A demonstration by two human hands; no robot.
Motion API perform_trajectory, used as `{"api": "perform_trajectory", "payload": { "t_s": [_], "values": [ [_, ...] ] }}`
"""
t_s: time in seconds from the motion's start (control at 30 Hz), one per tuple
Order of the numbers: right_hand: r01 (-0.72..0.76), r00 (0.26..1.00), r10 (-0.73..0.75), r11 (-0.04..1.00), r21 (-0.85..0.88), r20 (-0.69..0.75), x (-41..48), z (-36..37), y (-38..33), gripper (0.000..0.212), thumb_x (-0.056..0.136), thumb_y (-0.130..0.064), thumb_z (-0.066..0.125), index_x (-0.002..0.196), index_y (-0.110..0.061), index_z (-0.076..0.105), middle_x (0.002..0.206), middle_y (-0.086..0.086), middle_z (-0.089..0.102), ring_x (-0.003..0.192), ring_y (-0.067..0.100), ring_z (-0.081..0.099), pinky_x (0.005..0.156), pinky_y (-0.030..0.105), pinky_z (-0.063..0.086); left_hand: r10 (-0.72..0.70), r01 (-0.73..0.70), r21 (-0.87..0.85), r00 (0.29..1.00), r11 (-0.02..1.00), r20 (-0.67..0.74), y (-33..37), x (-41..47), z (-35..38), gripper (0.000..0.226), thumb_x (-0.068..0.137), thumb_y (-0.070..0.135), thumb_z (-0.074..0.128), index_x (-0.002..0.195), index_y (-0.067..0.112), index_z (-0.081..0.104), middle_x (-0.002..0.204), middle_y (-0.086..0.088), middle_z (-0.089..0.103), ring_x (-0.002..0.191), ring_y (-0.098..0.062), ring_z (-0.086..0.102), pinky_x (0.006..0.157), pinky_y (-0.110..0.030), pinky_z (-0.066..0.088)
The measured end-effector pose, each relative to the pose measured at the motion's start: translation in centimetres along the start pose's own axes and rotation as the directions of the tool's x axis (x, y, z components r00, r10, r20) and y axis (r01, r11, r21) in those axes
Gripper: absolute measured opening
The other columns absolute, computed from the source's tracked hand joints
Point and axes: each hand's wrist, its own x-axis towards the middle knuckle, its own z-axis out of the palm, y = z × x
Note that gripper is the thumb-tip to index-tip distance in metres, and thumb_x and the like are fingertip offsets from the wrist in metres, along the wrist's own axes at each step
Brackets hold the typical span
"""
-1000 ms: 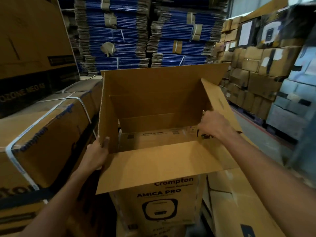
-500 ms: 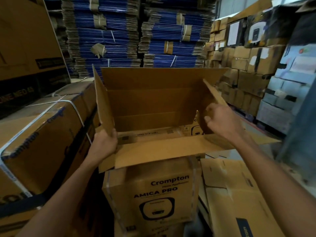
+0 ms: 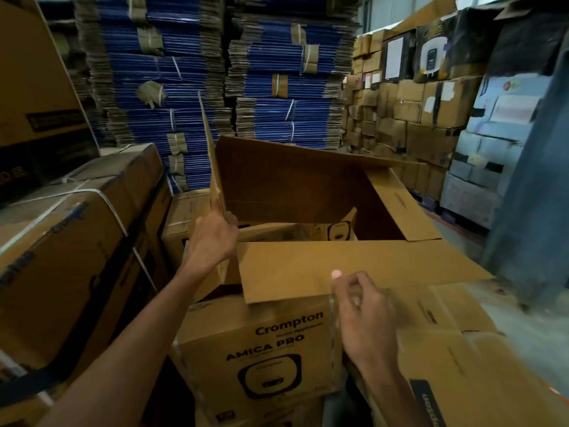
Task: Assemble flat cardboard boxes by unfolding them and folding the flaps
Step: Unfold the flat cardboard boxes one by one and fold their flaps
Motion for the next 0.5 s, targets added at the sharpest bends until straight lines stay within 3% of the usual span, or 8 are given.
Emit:
{"api": "perform_trajectory", "payload": {
  "t_s": [0.07,0.13,0.23,0.33,0.4,0.5],
  "values": [
    [-0.224,0.974,0.206,0.934,0.277,0.094,0.3,0.0,0.5,0.052,0.090,-0.065,0.046,0.095,-0.014,0.058,0.060,0.004,0.065,0.048,0.014,0.059,0.045,0.028,0.050,-0.003,0.003,-0.005,1.000,1.000,-0.004,0.2,-0.3,0.2,0.028,0.111,0.028,0.036,0.096,0.013,0.053,0.076,-0.007,0.066,0.063,-0.018,0.071,0.045,-0.021,0.051],
    [-0.342,0.938,0.316,0.772,0.536,0.144,0.6,-0.1,0.1,0.044,0.095,-0.056,0.052,0.086,-0.012,0.056,0.065,0.009,0.069,0.051,0.021,0.062,0.048,0.032,0.054,-0.006,0.005,-0.008,1.000,1.000,-0.014,0.4,-0.6,0.3,0.029,0.111,0.028,0.036,0.095,0.010,0.054,0.075,-0.006,0.066,0.058,-0.013,0.068,0.039,-0.014,0.044],
    [-0.377,0.917,0.362,0.652,0.658,0.167,0.9,-0.4,-0.4,0.045,0.092,-0.052,0.058,0.074,-0.010,0.055,0.075,0.013,0.070,0.066,0.031,0.073,0.066,0.044,0.062,-0.020,0.020,-0.014,1.000,1.000,-0.021,0.4,-0.6,0.3,0.031,0.111,0.028,0.035,0.092,0.012,0.053,0.074,-0.006,0.065,0.060,-0.013,0.068,0.042,-0.016,0.044],
    [-0.478,0.876,0.359,0.549,0.685,0.323,0.9,-0.2,-0.4,0.043,0.088,-0.051,0.064,0.091,-0.008,0.064,0.101,0.014,0.071,0.091,0.035,0.075,0.083,0.053,0.061,-0.047,0.047,-0.024,0.999,0.999,-0.021,0.4,-1.0,0.1,0.035,0.111,0.030,0.033,0.098,0.008,0.056,0.071,-0.006,0.066,0.062,-0.016,0.070,0.045,-0.018,0.047],
    [-0.456,0.890,0.310,0.598,0.659,0.334,1.0,0.3,-0.6,0.036,0.089,-0.043,0.068,0.120,-0.026,0.059,0.124,0.003,0.062,0.109,0.028,0.068,0.090,0.054,0.058,-0.072,0.072,-0.037,0.997,0.997,-0.001,0.3,-1.2,0.1,0.035,0.111,0.031,0.034,0.101,0.005,0.057,0.071,-0.006,0.066,0.062,-0.015,0.070,0.046,-0.017,0.048],
    [-0.283,0.955,0.263,0.655,0.701,0.140,2.9,0.8,-1.2,0.059,0.091,-0.011,0.070,0.134,-0.043,0.046,0.136,-0.006,0.048,0.118,0.023,0.058,0.096,0.053,0.056,-0.072,0.072,0.002,0.991,0.997,0.110,-0.2,-1.2,-0.3,0.032,0.109,0.033,0.041,0.114,0.005,0.056,0.083,-0.001,0.062,0.074,-0.013,0.067,0.074,-0.036,0.057]
  ]
}}
